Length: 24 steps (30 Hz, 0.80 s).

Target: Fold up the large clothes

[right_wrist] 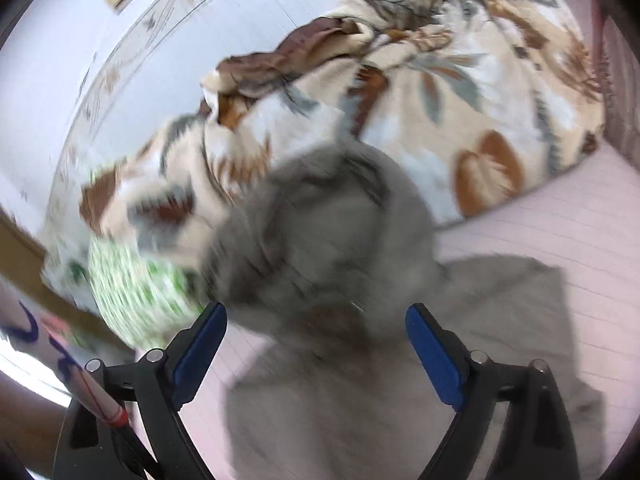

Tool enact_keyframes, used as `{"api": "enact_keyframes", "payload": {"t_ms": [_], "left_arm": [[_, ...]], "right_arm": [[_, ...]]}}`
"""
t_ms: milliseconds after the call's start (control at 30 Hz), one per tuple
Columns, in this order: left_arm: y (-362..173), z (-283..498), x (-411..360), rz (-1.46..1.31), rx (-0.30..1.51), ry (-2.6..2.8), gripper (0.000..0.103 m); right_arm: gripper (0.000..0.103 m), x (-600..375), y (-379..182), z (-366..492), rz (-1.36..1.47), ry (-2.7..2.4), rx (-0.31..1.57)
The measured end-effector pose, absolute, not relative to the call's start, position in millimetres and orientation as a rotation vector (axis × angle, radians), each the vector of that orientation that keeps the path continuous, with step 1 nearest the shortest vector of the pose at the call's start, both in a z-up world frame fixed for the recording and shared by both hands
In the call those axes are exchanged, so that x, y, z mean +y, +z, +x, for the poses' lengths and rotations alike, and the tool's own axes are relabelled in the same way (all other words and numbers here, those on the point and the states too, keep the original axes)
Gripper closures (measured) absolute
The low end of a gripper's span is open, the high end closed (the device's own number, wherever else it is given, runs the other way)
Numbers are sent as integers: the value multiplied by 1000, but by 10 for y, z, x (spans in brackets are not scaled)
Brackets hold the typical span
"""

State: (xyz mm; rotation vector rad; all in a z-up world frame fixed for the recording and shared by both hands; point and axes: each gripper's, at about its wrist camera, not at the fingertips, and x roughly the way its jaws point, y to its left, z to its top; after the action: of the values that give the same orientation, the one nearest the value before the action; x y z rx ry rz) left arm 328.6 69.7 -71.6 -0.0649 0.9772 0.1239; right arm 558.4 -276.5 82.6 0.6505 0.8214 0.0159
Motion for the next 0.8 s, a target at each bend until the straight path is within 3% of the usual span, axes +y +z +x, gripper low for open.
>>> {"api": "enact_keyframes", "payload": {"t_ms": [267, 533, 600, 633, 667, 800], "left_arm": [[-777, 3284, 678, -86, 991, 107, 36], [-853, 3335, 662, -102, 1022, 78, 36], [-853, 3337, 664, -110, 1027, 77, 36], [-853, 3333, 663, -114, 1030, 74, 36], [-846, 3329, 659, -118, 1033, 70, 36], [-787, 3298, 651, -118, 1020, 65, 36]], "right_arm": [[7, -2505, 690, 6597, 807, -99, 783], [10, -2541, 483, 7015, 790, -174, 809], [32, -2532, 426, 7022, 754, -189, 830], [66, -2530, 375, 7014, 745, -173, 853], [85, -2525, 332, 7014, 745, -151, 880], [91, -2523, 403, 6732, 709, -118, 883]]}}
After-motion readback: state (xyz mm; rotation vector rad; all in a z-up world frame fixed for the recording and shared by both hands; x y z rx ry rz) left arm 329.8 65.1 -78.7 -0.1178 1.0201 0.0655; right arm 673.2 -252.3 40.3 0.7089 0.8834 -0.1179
